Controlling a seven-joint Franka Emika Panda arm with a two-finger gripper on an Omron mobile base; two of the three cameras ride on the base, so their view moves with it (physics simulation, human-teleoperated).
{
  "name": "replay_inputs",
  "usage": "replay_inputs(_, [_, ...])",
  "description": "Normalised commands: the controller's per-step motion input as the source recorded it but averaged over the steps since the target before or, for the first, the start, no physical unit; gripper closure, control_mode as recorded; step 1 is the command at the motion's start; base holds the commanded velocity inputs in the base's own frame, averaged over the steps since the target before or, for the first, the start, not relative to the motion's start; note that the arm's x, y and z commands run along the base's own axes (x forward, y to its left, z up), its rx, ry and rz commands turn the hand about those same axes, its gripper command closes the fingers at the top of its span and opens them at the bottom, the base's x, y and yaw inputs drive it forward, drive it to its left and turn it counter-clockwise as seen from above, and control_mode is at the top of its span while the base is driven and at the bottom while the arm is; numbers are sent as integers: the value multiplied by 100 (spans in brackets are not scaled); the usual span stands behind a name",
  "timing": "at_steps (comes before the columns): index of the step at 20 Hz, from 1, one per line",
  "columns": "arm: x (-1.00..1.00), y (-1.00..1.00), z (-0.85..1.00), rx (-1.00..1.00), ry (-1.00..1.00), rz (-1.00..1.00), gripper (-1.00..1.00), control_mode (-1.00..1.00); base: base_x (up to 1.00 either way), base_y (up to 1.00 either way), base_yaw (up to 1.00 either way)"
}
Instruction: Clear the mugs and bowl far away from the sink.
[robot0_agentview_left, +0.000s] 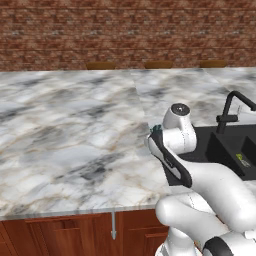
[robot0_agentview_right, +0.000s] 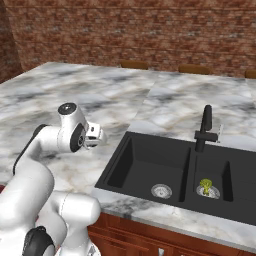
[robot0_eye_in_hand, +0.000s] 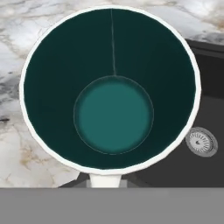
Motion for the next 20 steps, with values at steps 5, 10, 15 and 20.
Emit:
replay_inputs(5, [-40,-16,72,0,23,0,100,-100,0,0,0])
replay_inputs(10, [-44,0,1,0,-10,2,100,-100,0,0,0])
replay_inputs(15, [-58,0,1,0,-15,0,100,-100,0,0,0])
replay_inputs(20, [-60,-9,27,4,-6,0,100,-100,0,0,0])
